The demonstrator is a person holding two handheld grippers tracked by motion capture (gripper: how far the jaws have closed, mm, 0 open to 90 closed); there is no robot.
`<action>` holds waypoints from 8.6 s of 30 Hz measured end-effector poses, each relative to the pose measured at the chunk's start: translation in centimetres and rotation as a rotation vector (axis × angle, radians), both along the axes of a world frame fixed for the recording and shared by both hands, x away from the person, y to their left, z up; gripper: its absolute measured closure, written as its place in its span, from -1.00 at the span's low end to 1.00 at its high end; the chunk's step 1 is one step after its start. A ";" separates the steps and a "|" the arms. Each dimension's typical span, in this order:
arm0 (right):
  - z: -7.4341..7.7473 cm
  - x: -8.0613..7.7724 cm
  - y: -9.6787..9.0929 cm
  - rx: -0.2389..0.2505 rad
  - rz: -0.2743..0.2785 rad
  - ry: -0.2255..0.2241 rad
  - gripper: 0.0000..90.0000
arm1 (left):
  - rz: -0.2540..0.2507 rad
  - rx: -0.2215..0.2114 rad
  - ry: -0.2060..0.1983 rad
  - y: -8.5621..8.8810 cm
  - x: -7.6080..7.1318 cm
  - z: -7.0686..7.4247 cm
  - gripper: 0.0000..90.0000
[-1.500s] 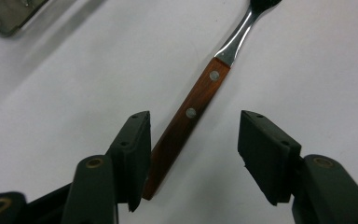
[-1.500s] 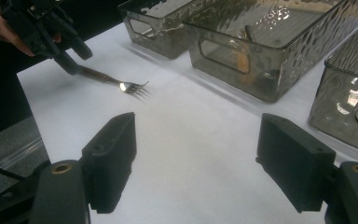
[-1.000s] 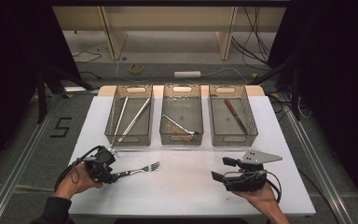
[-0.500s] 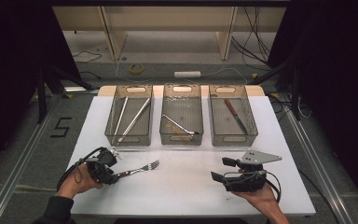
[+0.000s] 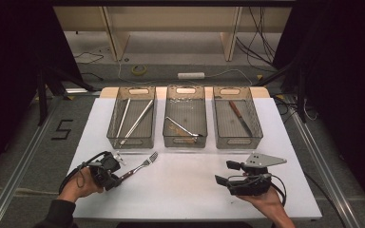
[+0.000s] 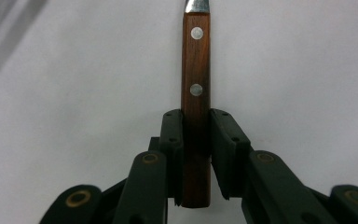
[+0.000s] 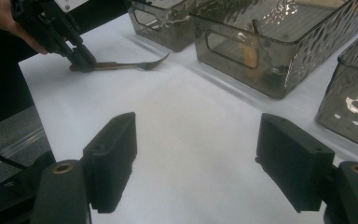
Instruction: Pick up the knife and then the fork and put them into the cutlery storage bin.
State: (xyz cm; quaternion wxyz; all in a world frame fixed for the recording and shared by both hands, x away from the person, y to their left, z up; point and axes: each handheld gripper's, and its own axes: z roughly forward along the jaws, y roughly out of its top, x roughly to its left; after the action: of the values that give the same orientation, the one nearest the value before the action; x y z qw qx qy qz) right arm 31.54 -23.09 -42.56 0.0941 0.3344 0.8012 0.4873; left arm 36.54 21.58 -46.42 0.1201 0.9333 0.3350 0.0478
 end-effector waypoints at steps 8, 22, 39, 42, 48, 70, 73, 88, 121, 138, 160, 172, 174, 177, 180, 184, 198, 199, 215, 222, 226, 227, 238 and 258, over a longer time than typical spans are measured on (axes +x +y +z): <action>0.1 0.0 0.1 0.002 0.005 -0.003 -0.34 | 0.008 -0.011 0.006 0.2 0.0 0.1 0.67; 0.3 -0.3 0.6 0.009 0.030 -0.011 -0.34 | -0.019 -0.106 0.002 -1.3 -0.8 2.7 0.67; 0.5 -1.6 4.3 -0.073 0.173 -0.074 -0.41 | -0.141 -0.143 0.053 -7.1 -2.3 4.4 0.67; 0.6 -1.9 5.1 -0.099 0.201 -0.103 -0.41 | -0.170 -0.145 0.063 -8.1 -2.4 4.3 0.67; 1.0 -1.9 6.6 -0.143 0.248 -0.147 -0.40 | -0.221 -0.122 0.068 -10.2 -2.3 4.5 0.67; -0.6 -2.5 10.1 -0.343 0.345 -0.252 -0.32 | -0.351 -0.112 0.101 -15.1 -2.2 5.8 0.67; -0.9 -2.5 10.5 -0.357 0.357 -0.265 -0.29 | -0.363 -0.109 0.102 -15.2 -2.3 5.9 0.67; -2.3 -3.1 12.4 -0.494 0.414 -0.351 0.03 | -0.395 -0.096 0.121 -15.7 -3.2 5.8 0.67; -2.5 -4.2 13.1 -0.680 0.553 -0.534 0.74 | -0.382 -0.197 0.138 -15.6 -3.0 6.3 0.66; -1.8 -3.7 12.5 -0.710 0.522 -0.569 0.75 | -0.287 -0.326 0.007 -13.6 -2.3 8.7 -0.07; 2.3 0.7 7.0 -0.607 0.233 -0.519 0.75 | -0.020 -0.619 -0.349 -7.5 -2.1 8.4 -0.57; 6.3 4.8 5.0 -0.508 0.088 -0.429 0.75 | 0.067 -0.662 -0.430 -5.1 -2.3 5.0 -0.58; 7.0 5.4 4.7 -0.488 0.072 -0.422 0.75 | 0.079 -0.666 -0.443 -4.8 -2.5 4.7 -0.58; 8.0 6.3 4.3 -0.468 0.052 -0.413 0.75 | 0.096 -0.673 -0.450 -4.4 -2.7 4.5 -0.59; 8.8 7.1 4.0 -0.452 0.036 -0.405 0.75 | 0.101 -0.668 -0.461 -4.1 -3.0 4.3 -0.59; 9.4 8.1 3.8 -0.443 0.014 -0.399 0.75 | 0.112 -0.678 -0.469 -3.8 -3.2 4.3 -0.60; 10.3 12.6 3.3 -0.405 -0.074 -0.352 0.75 | 0.119 -0.682 -0.499 -3.6 -3.7 4.2 -0.61; 10.3 13.0 3.2 -0.404 -0.079 -0.347 0.75 | 0.120 -0.682 -0.498 -3.5 -3.7 4.2 -0.61; 8.0 17.8 1.8 -0.378 -0.219 -0.216 0.75 | 0.118 -0.675 -0.514 -3.6 -4.0 4.2 -0.62; 6.4 18.9 1.1 -0.367 -0.261 -0.171 0.75 | 0.127 -0.688 -0.528 -3.5 -4.1 4.4 -0.62; 5.5 19.4 0.9 -0.361 -0.288 -0.129 0.74 | 0.126 -0.685 -0.527 -3.5 -4.1 4.3 -0.63; 5.3 19.5 0.7 -0.362 -0.291 -0.124 0.74 | 0.126 -0.686 -0.527 -3.6 -4.1 4.3 -0.62; 3.6 20.1 -0.2 -0.357 -0.343 -0.058 0.74 | 0.119 -0.680 -0.526 -3.7 -4.1 4.3 -0.63; 1.4 20.9 0.2 -0.383 -0.388 0.026 0.74 | 0.111 -0.670 -0.524 -3.9 -4.1 4.2 -0.64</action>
State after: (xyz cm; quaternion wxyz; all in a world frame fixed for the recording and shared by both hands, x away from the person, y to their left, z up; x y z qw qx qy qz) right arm 52.39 -22.91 -41.19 0.2370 0.4639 0.8008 0.2956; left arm 32.42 17.67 -42.23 0.4949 0.7795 0.3401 0.1781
